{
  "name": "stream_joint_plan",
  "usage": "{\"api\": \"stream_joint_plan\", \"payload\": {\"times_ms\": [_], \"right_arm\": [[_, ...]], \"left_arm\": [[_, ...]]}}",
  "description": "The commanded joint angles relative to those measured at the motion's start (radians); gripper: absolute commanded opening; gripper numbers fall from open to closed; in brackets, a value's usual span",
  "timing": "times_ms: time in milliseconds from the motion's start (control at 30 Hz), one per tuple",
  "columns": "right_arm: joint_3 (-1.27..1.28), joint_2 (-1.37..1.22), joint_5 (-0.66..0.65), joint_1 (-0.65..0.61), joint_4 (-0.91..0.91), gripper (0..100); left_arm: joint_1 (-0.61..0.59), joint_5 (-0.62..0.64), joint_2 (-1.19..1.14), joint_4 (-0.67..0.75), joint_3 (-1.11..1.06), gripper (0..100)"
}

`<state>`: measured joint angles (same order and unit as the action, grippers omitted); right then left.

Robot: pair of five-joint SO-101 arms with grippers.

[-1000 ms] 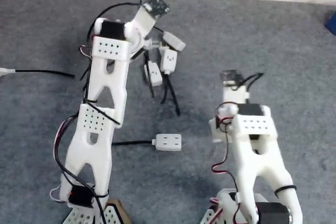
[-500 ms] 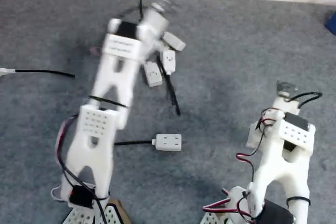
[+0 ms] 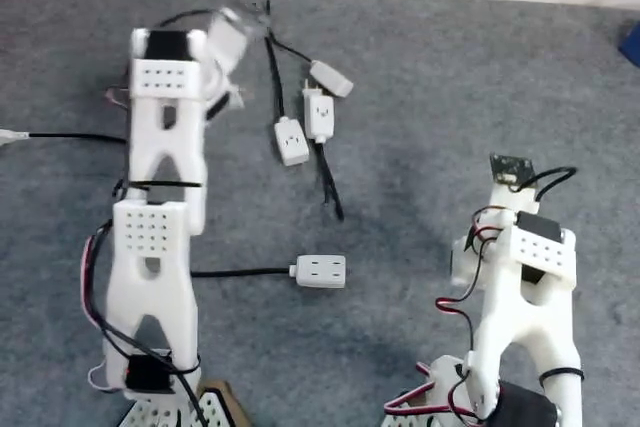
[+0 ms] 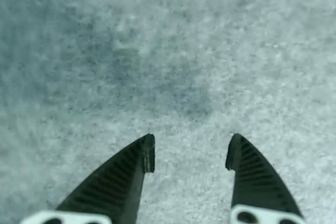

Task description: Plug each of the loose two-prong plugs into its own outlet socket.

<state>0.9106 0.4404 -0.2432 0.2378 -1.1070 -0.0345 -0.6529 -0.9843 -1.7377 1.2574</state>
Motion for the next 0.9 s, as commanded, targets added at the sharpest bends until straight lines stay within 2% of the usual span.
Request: {"api": "stream_joint_plan", "payload": {"times_ms": [0, 33, 67, 100, 167, 200, 267, 300, 367, 400, 500, 567, 733, 867], "right_arm": [[-0.005, 0.041, -0.012, -0.013, -0.008, 22.4], [-0.005, 0.041, -0.012, -0.013, -0.008, 22.4], [-0.005, 0.041, -0.012, -0.012, -0.008, 22.4], [-0.005, 0.041, -0.012, -0.012, -0.008, 22.4], [-0.007, 0.041, -0.008, -0.010, -0.008, 22.4], [-0.008, 0.041, -0.005, -0.004, -0.008, 22.4], [-0.013, 0.041, -0.005, 0.033, -0.008, 22.4], [-0.013, 0.041, -0.003, 0.064, -0.008, 22.4], [-0.016, 0.041, -0.003, 0.108, -0.004, 22.4], [-0.016, 0.041, -0.003, 0.107, -0.005, 22.4], [-0.005, 0.041, -0.005, 0.090, -0.008, 22.4], [-0.008, 0.041, -0.005, 0.088, -0.007, 22.4], [-0.005, 0.041, -0.011, 0.071, -0.008, 22.4], [-0.010, 0.041, -0.011, 0.062, -0.008, 22.4]], "left_arm": [[0.059, -0.144, 0.077, -0.014, 0.036, 0], [0.082, -0.261, 0.076, -0.032, 0.008, 0], [0.096, -0.287, 0.074, -0.034, -0.024, 0], [0.099, -0.209, 0.074, 0.002, -0.030, 0], [0.090, 0.051, 0.076, 0.087, 0.016, 0], [0.088, 0.023, 0.074, 0.087, 0.044, 0], [0.145, -0.203, 0.067, 0.005, 0.059, 0], [0.160, -0.152, 0.065, -0.002, 0.067, 0], [0.153, 0.120, 0.077, 0.097, 0.068, 1], [0.143, 0.121, 0.077, 0.133, 0.073, 1], [0.162, -0.052, 0.068, 0.100, 0.061, 1], [0.165, -0.061, 0.045, 0.066, 0.038, 2], [0.153, -0.063, -0.019, 0.025, 0.035, 15], [0.156, -0.063, -0.048, 0.018, 0.027, 12]]}}
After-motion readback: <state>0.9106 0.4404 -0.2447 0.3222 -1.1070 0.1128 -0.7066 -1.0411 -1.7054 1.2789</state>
